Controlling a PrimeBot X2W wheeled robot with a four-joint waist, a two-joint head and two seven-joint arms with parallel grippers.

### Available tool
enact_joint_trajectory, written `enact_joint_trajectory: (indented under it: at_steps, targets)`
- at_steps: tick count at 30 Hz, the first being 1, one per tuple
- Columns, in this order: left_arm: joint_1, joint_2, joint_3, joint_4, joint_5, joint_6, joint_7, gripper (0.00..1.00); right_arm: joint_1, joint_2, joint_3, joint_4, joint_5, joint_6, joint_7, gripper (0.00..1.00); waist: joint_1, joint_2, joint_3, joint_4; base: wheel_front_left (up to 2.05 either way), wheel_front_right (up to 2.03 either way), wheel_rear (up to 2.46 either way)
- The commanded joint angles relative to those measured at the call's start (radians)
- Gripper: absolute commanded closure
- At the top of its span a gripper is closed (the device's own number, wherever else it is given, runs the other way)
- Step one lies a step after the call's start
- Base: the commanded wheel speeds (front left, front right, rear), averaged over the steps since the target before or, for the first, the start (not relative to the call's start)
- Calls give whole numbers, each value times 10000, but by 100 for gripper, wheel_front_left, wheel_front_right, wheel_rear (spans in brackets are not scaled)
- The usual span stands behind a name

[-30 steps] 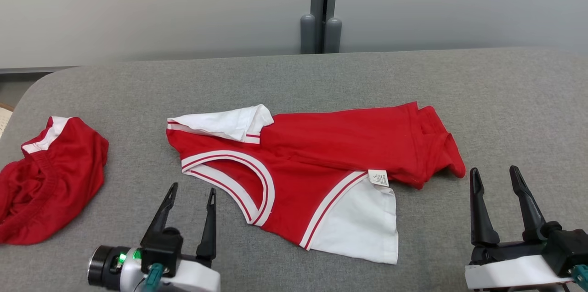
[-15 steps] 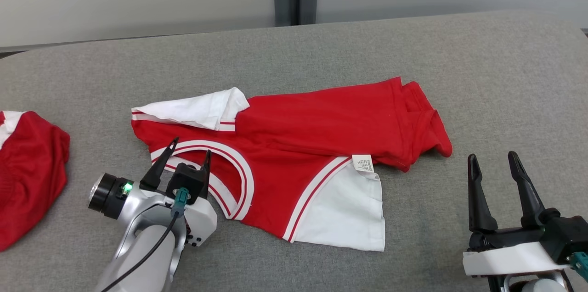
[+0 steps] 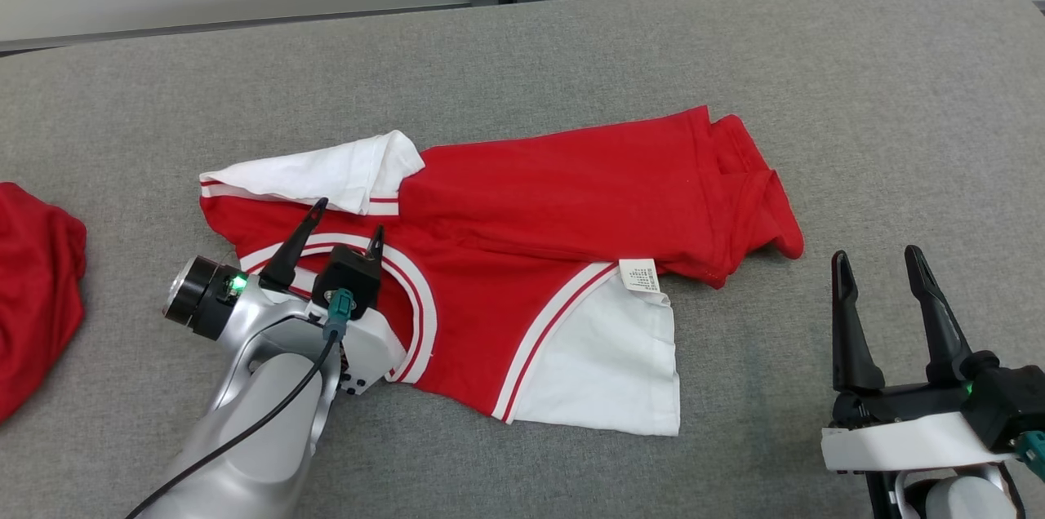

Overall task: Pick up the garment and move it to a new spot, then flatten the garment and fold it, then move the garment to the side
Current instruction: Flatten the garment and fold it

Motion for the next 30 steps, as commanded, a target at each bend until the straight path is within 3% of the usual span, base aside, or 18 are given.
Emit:
enact_joint_trajectory:
  at_steps: [1,3,5,6,7,14,16,17,18,24,30]
  targets:
    - [-126,76,-24,54,-2,64,-1,0,-110,-24,22,-49,-11,-18,-6,0,-1,0,-3,-4,0,0,0]
    - [-170,113,-92,-22,-66,134,-1,3,-115,-24,45,-47,-25,-18,-6,0,-1,0,-12,-12,0,0,0]
    - [-142,149,-179,-52,-133,173,-1,40,-119,-24,60,-57,-37,-18,-6,0,-1,0,-13,-22,0,0,0]
    - [-133,174,-202,-65,-165,180,-1,46,-123,-24,64,-65,-50,-18,-6,0,-1,0,-10,-26,0,0,0]
    - [-290,293,-323,-20,-291,182,-1,50,-179,-24,103,-83,-108,-18,-5,0,-1,0,83,-67,0,0,0]
    - [-623,428,-516,130,-393,197,-1,56,-363,-75,108,-124,-111,-18,-5,0,-1,0,332,-155,0,0,0]
    - [-724,471,-568,184,-471,173,-1,77,-363,-102,81,-137,-119,-18,-5,0,-1,0,388,-171,0,0,0]
    - [-759,497,-593,238,-492,174,-1,95,-369,-106,68,-136,-121,-18,-5,0,-1,0,412,-178,0,0,0]
    - [-794,525,-602,315,-518,173,-1,100,-376,-115,60,-139,-121,-18,-5,0,-1,0,429,-186,0,0,0]
    - [-740,652,-498,77,-875,303,-1,100,-349,-109,-15,-109,-158,-18,-5,0,-1,0,366,-162,0,0,0]
    - [357,1038,-286,-1964,-1290,715,-1,100,-86,-58,257,316,252,-18,-5,0,-1,0,153,171,0,0,0]
